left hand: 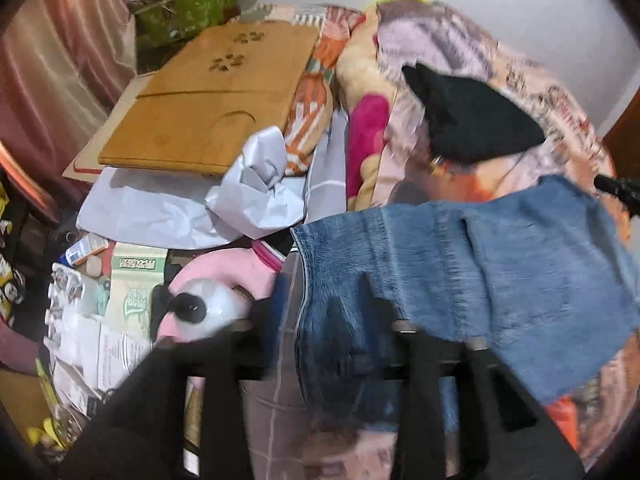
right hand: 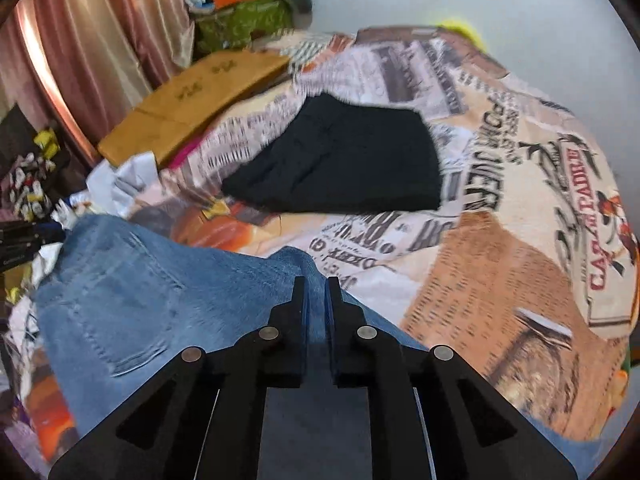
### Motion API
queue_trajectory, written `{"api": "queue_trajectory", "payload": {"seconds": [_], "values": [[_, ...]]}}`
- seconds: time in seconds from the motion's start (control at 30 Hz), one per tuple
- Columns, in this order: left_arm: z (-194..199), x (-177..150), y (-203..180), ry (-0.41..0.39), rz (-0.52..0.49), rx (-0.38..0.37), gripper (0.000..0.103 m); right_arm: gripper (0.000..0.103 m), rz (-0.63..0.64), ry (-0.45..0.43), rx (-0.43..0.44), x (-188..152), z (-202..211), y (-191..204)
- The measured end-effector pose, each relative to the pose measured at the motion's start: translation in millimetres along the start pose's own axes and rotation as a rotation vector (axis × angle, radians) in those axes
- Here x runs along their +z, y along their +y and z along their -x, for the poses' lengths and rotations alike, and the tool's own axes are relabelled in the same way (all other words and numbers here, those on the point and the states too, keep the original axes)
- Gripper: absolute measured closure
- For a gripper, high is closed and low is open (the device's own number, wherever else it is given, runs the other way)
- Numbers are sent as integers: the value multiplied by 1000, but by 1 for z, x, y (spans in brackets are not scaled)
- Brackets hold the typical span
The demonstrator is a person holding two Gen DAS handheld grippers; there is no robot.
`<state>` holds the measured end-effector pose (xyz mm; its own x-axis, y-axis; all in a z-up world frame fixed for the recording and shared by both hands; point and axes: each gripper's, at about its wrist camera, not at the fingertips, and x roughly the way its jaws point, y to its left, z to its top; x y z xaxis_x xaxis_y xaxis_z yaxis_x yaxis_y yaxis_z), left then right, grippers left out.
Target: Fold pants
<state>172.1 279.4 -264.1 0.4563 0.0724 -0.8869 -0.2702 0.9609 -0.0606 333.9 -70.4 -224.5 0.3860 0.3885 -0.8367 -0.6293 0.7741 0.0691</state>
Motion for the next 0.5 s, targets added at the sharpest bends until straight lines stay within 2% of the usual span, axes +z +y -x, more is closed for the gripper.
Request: {"api": "queue_trajectory", "payload": {"seconds": [0.03, 0.07, 0.13, 0.33, 0.5], "values": [[10, -4, 1, -17, 20, -22, 46, 86, -6, -19, -7, -3, 11, 0], [15, -6, 0, -20, 32, -39, 45, 81, -10, -36, -11, -6, 20, 0], [23, -17, -4, 8, 62, -91, 45, 66, -22, -74, -9, -17, 39, 1], [24, -51, -20, 95, 110, -184, 45, 65, 6, -113, -33, -61, 73, 12], [10, -75, -32, 165, 184, -293, 45, 65, -20, -107, -22, -95, 79, 11]]}}
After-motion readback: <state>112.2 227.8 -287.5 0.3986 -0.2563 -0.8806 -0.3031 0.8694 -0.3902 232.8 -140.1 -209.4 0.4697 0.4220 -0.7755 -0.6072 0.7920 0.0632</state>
